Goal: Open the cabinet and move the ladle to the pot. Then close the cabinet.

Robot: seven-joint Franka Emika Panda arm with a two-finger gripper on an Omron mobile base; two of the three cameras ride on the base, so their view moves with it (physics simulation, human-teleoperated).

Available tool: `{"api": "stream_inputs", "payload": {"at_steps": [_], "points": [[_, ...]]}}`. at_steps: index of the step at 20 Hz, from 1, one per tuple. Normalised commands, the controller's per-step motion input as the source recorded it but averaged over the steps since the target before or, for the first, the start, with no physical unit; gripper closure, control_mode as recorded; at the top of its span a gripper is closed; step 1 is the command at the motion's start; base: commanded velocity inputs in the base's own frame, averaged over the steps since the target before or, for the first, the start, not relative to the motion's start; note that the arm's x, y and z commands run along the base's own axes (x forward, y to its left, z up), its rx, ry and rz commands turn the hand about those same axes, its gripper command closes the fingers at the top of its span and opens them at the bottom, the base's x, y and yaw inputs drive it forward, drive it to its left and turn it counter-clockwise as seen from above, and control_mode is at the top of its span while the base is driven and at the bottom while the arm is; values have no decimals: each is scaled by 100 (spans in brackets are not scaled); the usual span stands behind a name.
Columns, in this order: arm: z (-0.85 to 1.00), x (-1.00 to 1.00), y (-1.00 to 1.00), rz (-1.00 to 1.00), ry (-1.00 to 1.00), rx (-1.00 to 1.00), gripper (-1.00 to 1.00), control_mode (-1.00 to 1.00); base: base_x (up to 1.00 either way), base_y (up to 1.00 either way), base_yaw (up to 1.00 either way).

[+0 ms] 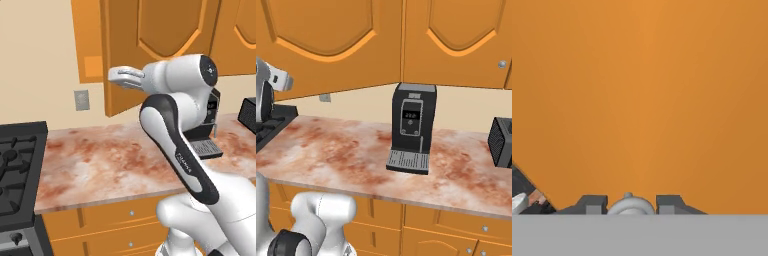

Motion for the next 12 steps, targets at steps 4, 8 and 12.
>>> {"api": "stream_inputs", "payload": {"at_steps": [4,8,12], "points": [[8,-77,-45,5,0,0,100,-100,0,0,0],[5,-74,-46,6,0,0,100,-100,0,0,0],[2,-68,-44,5,0,0,100,-100,0,0,0]]}}
